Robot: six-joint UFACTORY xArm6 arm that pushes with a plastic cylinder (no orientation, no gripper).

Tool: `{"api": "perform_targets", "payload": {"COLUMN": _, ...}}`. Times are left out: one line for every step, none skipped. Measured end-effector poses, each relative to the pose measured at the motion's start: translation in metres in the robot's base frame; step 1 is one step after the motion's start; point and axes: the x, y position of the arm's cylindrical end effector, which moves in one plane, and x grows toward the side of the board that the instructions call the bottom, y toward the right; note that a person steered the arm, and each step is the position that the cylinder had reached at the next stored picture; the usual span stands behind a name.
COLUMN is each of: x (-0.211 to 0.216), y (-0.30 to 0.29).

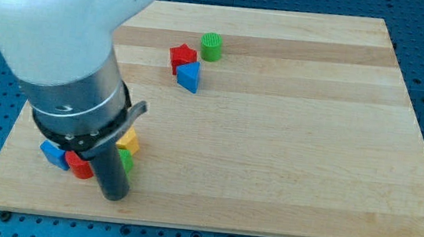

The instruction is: Point at the green circle

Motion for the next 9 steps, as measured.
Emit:
{"api": "perform_targets", "payload": {"x": 0.000, "y": 0.001}}
{"api": "perform_targets", "payload": {"x": 0.003, "y": 0.029}}
{"api": "perform_targets", "payload": {"x": 0.004, "y": 0.075}}
{"api": "perform_targets", "payload": {"x": -0.011, "y": 0.102}}
{"api": "perform_targets", "payload": {"x": -0.053, "y": 0.102}}
{"api": "perform_targets", "payload": {"x": -0.105, "y": 0.102}}
{"api": "perform_targets", "payload": {"x": -0.146, "y": 0.106}}
{"api": "perform_targets", "payload": {"x": -0.187, "y": 0.114}}
{"api": "perform_targets", "payload": {"x": -0.215, "y": 0.141}}
